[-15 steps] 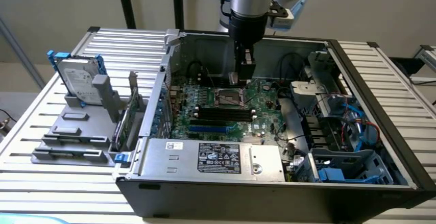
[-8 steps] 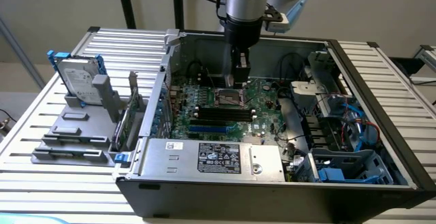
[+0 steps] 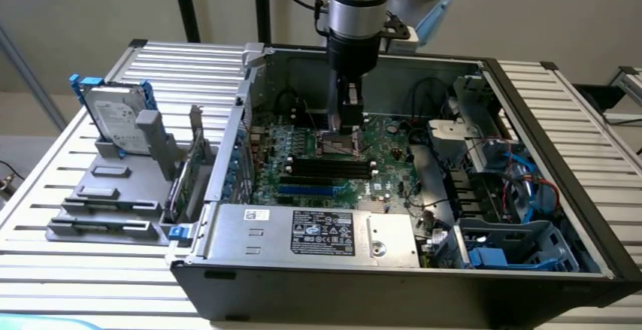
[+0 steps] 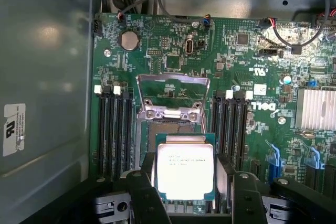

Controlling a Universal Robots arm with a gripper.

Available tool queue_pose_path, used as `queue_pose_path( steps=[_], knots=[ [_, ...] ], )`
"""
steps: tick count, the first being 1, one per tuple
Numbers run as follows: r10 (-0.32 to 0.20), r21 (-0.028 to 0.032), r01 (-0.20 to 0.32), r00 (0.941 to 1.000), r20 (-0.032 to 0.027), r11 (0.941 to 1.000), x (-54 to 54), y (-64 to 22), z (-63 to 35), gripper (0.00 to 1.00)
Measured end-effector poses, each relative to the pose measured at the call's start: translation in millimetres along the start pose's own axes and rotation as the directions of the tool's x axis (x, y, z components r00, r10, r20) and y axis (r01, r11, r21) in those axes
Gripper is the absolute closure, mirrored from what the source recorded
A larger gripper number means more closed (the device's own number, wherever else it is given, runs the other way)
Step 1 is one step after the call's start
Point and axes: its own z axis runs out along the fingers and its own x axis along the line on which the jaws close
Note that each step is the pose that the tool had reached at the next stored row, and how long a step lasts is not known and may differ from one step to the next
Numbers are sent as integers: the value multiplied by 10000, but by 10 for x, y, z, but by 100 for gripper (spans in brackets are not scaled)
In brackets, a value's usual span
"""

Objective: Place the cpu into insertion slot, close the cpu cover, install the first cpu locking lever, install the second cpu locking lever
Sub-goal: 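Place the cpu into insertion slot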

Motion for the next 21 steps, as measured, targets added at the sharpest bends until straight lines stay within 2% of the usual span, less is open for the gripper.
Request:
queue_pose_path(
  steps=[7,21],
  knots=[
    [6,0,-6,10000,-1,10000,54,-23,128,45],
    [26,3,-26,10000,0,10000,84,-31,342,45]
  ],
)
